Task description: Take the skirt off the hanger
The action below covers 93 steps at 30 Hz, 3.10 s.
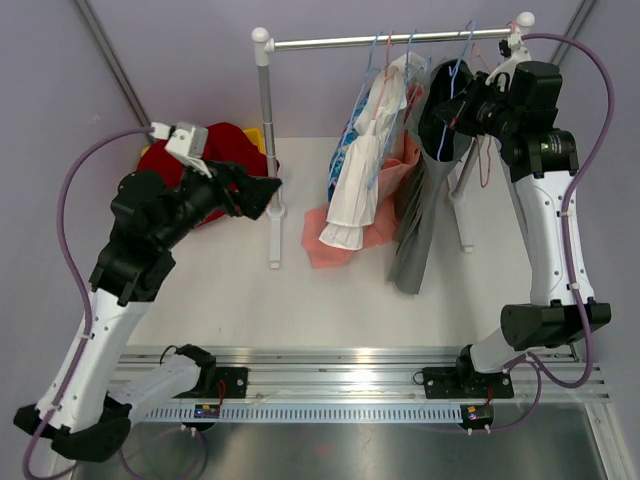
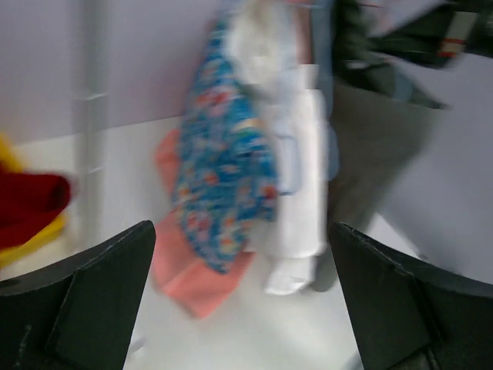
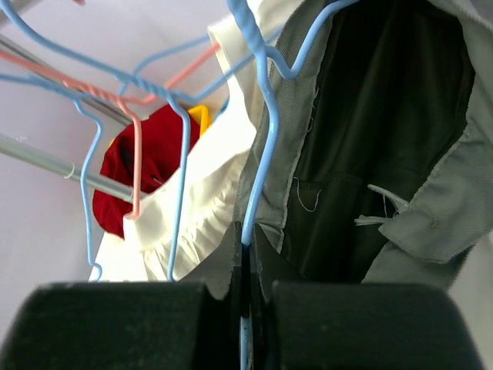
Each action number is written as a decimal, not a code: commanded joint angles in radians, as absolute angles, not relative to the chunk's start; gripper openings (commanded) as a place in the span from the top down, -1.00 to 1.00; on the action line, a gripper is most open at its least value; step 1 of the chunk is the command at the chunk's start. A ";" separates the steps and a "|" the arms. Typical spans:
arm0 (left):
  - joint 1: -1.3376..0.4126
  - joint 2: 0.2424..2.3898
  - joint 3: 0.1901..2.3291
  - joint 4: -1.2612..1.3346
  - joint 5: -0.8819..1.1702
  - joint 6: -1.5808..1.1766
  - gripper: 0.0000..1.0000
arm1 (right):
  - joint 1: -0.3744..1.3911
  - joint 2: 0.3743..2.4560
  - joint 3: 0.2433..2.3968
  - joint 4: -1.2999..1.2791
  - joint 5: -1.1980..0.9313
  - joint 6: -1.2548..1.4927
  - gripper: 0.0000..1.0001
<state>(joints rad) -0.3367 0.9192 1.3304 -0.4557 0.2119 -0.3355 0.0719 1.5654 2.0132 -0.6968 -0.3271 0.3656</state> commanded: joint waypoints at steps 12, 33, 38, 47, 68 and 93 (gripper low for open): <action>-1.185 1.285 1.434 -0.098 0.025 -0.207 -0.98 | 0.083 1.305 1.897 -0.673 -0.337 0.466 1.00; -1.256 1.618 1.525 0.118 -0.158 -0.258 0.42 | 0.081 1.224 1.985 -0.790 -0.373 0.500 1.00; -1.293 1.542 1.456 0.048 -0.254 -0.265 1.00 | 0.081 1.236 1.991 -0.799 -0.347 0.489 1.00; -1.612 1.315 1.151 -0.069 -0.578 -0.333 1.00 | 0.081 1.292 2.052 -0.814 -0.296 0.459 1.00; -1.200 1.747 1.812 -0.408 -0.549 -0.354 1.00 | 0.081 0.994 1.767 -0.995 -0.325 0.523 1.00; -1.755 1.253 1.284 -1.052 -0.939 -1.076 1.00 | 0.081 1.445 2.306 -0.933 -0.081 0.449 1.00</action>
